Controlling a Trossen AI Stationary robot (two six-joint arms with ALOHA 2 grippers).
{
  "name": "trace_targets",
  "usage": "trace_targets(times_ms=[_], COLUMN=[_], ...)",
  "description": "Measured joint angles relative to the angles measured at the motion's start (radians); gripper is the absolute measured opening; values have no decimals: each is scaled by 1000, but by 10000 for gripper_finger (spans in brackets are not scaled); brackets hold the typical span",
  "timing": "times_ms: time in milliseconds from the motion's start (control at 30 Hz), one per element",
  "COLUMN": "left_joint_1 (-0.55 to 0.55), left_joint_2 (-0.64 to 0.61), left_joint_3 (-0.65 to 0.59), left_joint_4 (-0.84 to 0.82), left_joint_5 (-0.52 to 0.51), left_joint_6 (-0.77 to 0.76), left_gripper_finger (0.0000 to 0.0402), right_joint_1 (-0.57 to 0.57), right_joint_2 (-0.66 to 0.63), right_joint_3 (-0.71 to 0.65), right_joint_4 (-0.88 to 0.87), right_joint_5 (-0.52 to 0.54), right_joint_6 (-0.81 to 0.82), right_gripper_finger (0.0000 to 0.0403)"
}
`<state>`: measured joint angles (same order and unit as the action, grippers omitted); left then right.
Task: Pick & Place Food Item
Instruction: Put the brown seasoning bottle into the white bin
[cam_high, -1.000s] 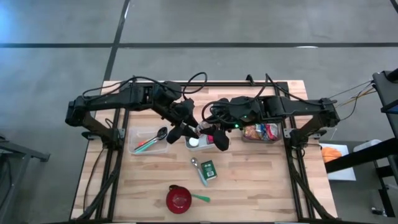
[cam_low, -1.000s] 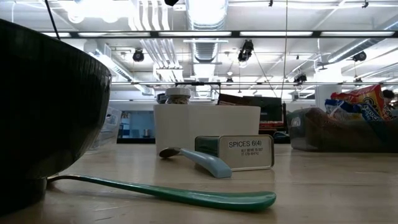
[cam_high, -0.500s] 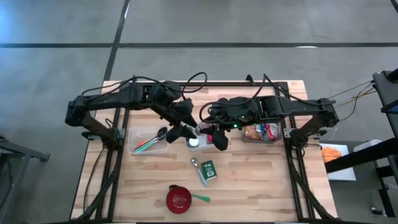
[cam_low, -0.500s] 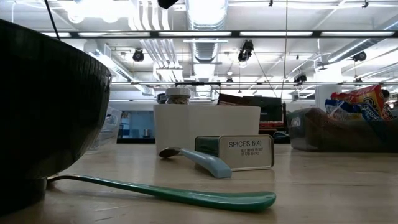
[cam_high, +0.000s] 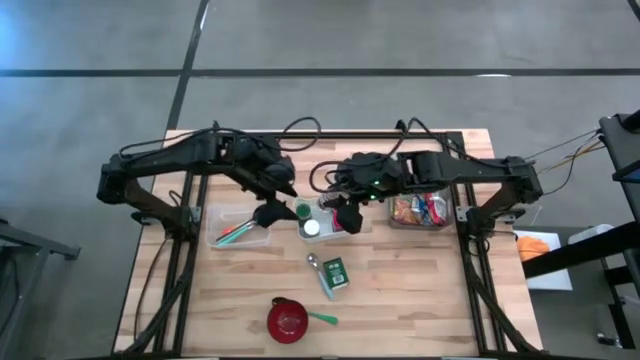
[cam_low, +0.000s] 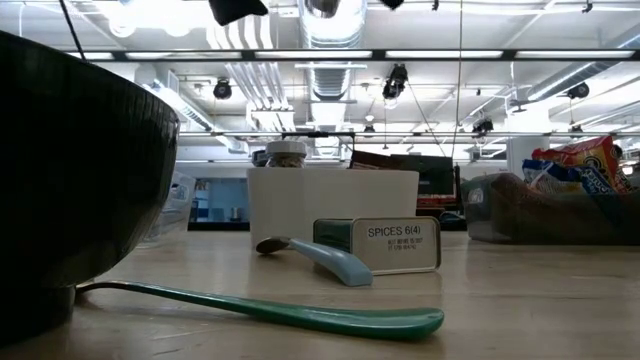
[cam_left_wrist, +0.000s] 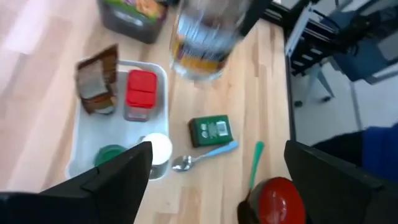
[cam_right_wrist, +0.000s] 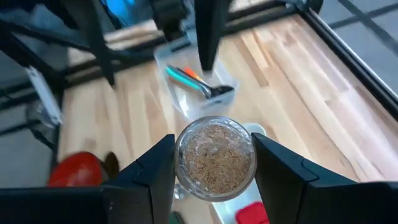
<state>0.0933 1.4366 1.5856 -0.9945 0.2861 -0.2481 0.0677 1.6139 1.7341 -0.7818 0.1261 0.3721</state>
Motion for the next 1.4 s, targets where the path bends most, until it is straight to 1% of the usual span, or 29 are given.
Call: trace_targets(times_ms=[100,233,567,700,800,933,1067,1400], left_joint_1=[0,-1,-1,-1,0,0,0,-1], left_joint_2=[-45,-115,-287,-325,-333,-340,-348,-360], left_joint_3=[-12,-65,-328,-390,-401,-400,-401,-401], left_joint_4=[7,56,264,313,315,319,314,314], left_joint_5=[-38,-92,-96,-96,-96,-96,-96,-96], left_joint_6=[-16,-48,-163,-195,-198,-199,-199,-207], left_gripper_finger=[369,369,370,370,370,370,370,370], right_joint_1=[-11,-34,-111,-140,-152,-171,-182,-190], right_joint_2=[27,76,134,173,213,262,311,398], right_joint_3=[-34,-77,-186,-220,-226,-222,-222,-222], right_joint_4=[2,8,72,126,157,172,179,247], right_joint_5=[-17,-51,-66,-105,-112,-147,-145,-145], right_joint_6=[-11,-9,-48,-89,-129,-172,-215,-253], right_gripper_finger=[172,172,172,172,172,172,172,172])
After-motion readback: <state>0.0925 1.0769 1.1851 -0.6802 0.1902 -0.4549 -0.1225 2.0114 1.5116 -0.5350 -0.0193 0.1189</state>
